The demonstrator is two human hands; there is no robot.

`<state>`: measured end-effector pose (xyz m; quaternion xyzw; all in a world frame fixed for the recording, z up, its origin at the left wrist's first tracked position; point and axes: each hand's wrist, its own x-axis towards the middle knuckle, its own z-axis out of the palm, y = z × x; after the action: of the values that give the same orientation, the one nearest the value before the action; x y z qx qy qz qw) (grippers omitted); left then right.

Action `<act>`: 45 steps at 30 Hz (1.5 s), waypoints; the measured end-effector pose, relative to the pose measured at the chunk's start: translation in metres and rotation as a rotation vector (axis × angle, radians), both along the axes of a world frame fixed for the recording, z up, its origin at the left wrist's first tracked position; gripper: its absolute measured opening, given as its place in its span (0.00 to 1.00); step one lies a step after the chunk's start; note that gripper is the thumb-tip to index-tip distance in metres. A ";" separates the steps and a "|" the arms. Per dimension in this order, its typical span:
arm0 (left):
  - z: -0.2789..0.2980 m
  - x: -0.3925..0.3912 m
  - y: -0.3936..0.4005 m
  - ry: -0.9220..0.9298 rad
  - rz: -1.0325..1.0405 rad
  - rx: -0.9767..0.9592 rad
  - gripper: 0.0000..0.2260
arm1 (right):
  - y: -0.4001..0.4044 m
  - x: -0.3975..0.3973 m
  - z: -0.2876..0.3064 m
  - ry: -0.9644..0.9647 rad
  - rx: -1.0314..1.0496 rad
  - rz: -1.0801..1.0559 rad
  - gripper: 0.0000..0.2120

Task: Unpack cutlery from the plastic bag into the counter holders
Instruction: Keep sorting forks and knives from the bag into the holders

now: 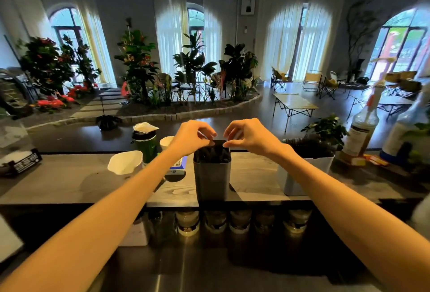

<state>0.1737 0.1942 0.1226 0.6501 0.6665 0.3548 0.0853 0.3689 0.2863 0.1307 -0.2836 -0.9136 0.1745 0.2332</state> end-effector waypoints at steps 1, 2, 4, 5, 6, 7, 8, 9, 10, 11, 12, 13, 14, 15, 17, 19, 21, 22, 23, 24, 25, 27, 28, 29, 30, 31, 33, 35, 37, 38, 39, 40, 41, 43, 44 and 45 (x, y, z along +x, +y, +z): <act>0.000 0.002 -0.009 0.003 -0.001 0.024 0.10 | -0.007 0.008 -0.004 0.040 -0.012 -0.014 0.14; 0.005 0.003 -0.015 0.009 -0.005 0.059 0.10 | -0.012 0.017 -0.002 0.090 -0.012 -0.032 0.13; -0.001 0.010 -0.036 -0.018 -0.017 0.120 0.10 | -0.029 0.035 -0.016 0.194 -0.052 -0.059 0.10; -0.003 0.016 -0.045 -0.030 -0.026 0.151 0.09 | -0.039 0.045 -0.021 0.232 -0.071 -0.076 0.09; -0.013 0.023 -0.058 -0.063 -0.041 0.155 0.09 | -0.052 0.054 -0.035 0.248 -0.133 -0.081 0.09; -0.028 0.030 -0.071 -0.110 -0.059 0.136 0.08 | -0.065 0.063 -0.054 0.250 -0.217 -0.082 0.08; -0.045 0.039 -0.084 -0.141 -0.080 0.098 0.08 | -0.080 0.071 -0.076 0.244 -0.298 -0.075 0.08; -0.063 0.049 -0.099 -0.168 -0.110 0.043 0.07 | -0.096 0.079 -0.101 0.237 -0.384 -0.060 0.07; -0.086 0.058 -0.112 -0.208 -0.133 -0.030 0.07 | -0.111 0.088 -0.128 0.229 -0.485 -0.052 0.07; -0.113 0.066 -0.124 -0.263 -0.145 -0.109 0.07 | -0.126 0.096 -0.156 0.198 -0.592 -0.050 0.06; -0.141 0.075 -0.137 -0.329 -0.150 -0.186 0.06 | -0.140 0.105 -0.186 0.138 -0.695 -0.052 0.07; -0.171 0.085 -0.150 -0.398 -0.152 -0.263 0.06 | -0.153 0.114 -0.212 0.058 -0.784 -0.057 0.07; -0.201 0.095 -0.162 -0.458 -0.161 -0.343 0.05 | -0.165 0.123 -0.239 -0.043 -0.857 -0.061 0.07; -0.232 0.106 -0.175 -0.505 -0.185 -0.431 0.04 | -0.176 0.132 -0.266 -0.181 -0.895 -0.059 0.06; -0.287 0.131 -0.205 -0.548 -0.259 -0.605 0.02 | -0.200 0.150 -0.315 -0.494 -0.891 -0.022 0.07; -0.334 0.155 -0.230 -0.533 -0.282 -0.788 0.04 | -0.226 0.160 -0.354 -0.693 -0.862 -0.065 0.07; -0.374 0.174 -0.247 -0.431 -0.219 -0.876 0.09 | -0.250 0.162 -0.379 -0.765 -0.791 -0.152 0.07; -0.388 0.181 -0.252 -0.378 -0.159 -0.891 0.11 | -0.258 0.161 -0.392 -0.768 -0.751 -0.192 0.12; -0.397 0.185 -0.257 -0.351 -0.080 -0.895 0.12 | -0.267 0.159 -0.400 -0.757 -0.729 -0.237 0.17; -0.402 0.189 -0.261 -0.364 0.010 -0.885 0.13 | -0.275 0.156 -0.407 -0.722 -0.714 -0.291 0.23; -0.405 0.192 -0.263 -0.408 0.091 -0.859 0.13 | -0.282 0.152 -0.413 -0.690 -0.716 -0.352 0.29; -0.405 0.197 -0.267 -0.508 0.215 -0.805 0.12 | -0.296 0.145 -0.421 -0.633 -0.698 -0.437 0.38; -0.407 0.198 -0.268 -0.550 0.252 -0.786 0.12 | -0.302 0.142 -0.427 -0.625 -0.659 -0.462 0.40; -0.408 0.197 -0.270 -0.577 0.268 -0.769 0.11 | -0.307 0.140 -0.426 -0.628 -0.632 -0.484 0.41; -0.409 0.196 -0.271 -0.598 0.277 -0.760 0.10 | -0.311 0.137 -0.428 -0.626 -0.608 -0.490 0.40; -0.409 0.194 -0.273 -0.614 0.278 -0.758 0.10 | -0.313 0.136 -0.428 -0.621 -0.632 -0.495 0.39; -0.407 0.190 -0.275 -0.646 0.291 -0.735 0.10 | -0.311 0.132 -0.426 -0.597 -0.742 -0.501 0.34; -0.404 0.188 -0.277 -0.668 0.304 -0.718 0.10 | -0.305 0.132 -0.422 -0.614 -0.797 -0.481 0.28; -0.398 0.188 -0.277 -0.676 0.302 -0.711 0.09 | -0.296 0.132 -0.418 -0.639 -0.837 -0.459 0.25; -0.396 0.188 -0.277 -0.679 0.303 -0.705 0.09 | -0.291 0.132 -0.416 -0.652 -0.850 -0.456 0.24; -0.395 0.189 -0.277 -0.685 0.304 -0.699 0.09 | -0.286 0.133 -0.412 -0.662 -0.869 -0.449 0.22; -0.394 0.190 -0.277 -0.684 0.303 -0.697 0.09 | -0.280 0.133 -0.410 -0.659 -0.896 -0.445 0.20; -0.393 0.190 -0.277 -0.674 0.296 -0.696 0.09 | -0.275 0.135 -0.407 -0.643 -0.928 -0.447 0.19; -0.390 0.192 -0.275 -0.634 0.287 -0.699 0.09 | -0.269 0.138 -0.400 -0.627 -0.969 -0.443 0.16; -0.390 0.193 -0.275 -0.625 0.280 -0.702 0.09 | -0.266 0.140 -0.398 -0.626 -0.948 -0.434 0.14; -0.389 0.194 -0.274 -0.624 0.269 -0.704 0.09 | -0.264 0.142 -0.393 -0.631 -0.931 -0.427 0.12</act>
<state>0.3674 -0.0799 -0.2659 0.3527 0.7667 0.2937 0.4490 0.5107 0.0220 -0.2625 -0.5712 -0.6892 0.4130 -0.1679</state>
